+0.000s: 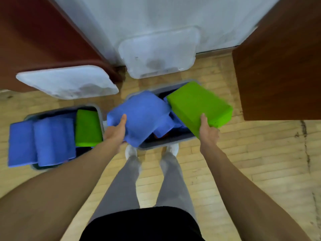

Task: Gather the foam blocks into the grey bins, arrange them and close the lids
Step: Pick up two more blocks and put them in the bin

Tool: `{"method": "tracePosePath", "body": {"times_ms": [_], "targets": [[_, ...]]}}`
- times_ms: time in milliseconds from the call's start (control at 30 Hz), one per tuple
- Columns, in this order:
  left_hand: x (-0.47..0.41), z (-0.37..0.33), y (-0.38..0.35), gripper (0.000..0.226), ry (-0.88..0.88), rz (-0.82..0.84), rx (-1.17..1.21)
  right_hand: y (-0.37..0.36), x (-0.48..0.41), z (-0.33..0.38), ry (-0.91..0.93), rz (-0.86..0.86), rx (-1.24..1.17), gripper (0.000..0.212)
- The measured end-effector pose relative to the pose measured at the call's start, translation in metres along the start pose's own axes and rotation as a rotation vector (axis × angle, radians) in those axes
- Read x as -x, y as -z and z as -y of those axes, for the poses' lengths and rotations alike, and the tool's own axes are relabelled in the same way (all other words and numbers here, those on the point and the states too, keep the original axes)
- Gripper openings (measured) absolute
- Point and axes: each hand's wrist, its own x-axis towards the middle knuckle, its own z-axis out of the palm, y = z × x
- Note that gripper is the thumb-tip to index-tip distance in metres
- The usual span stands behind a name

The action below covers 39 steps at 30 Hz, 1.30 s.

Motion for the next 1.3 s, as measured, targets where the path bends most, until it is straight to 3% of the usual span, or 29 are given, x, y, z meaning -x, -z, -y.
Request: {"method": "tracePosePath", "body": {"times_ms": [167, 367, 567, 800, 900, 1033, 1133, 1300], "targets": [[-0.05, 0.039, -0.061, 0.061, 0.058, 0.1, 0.185, -0.059, -0.068, -0.022, -0.101, 0.078, -0.201, 0.091], [-0.116, 0.09, -0.116, 0.027, -0.002, 0.258, 0.189, -0.133, -0.127, -0.077, -0.151, 0.181, -0.384, 0.055], [-0.172, 0.124, -0.146, 0.06, -0.047, 0.194, -0.27, -0.189, -0.156, -0.117, -0.078, 0.287, -0.198, 0.053], [-0.201, 0.105, -0.157, 0.042, -0.508, 0.314, -0.879, -0.199, -0.155, -0.116, 0.143, 0.259, 0.243, 0.069], [-0.192, 0.097, -0.133, 0.026, -0.582, 0.347, -1.005, -0.185, -0.136, -0.107, 0.275, 0.315, 0.453, 0.072], [-0.144, 0.076, -0.068, 0.021, -0.663, 0.424, -1.098, -0.154, -0.069, -0.086, 0.541, 0.377, 0.79, 0.034], [-0.085, 0.049, -0.003, 0.023, -0.692, 0.481, -1.085, -0.121, 0.006, -0.06, 0.591, 0.457, 0.907, 0.02], [0.005, 0.012, 0.1, 0.027, -0.703, 0.529, -1.051, -0.063, 0.131, -0.018, 0.728, 0.563, 1.073, 0.024]]}}
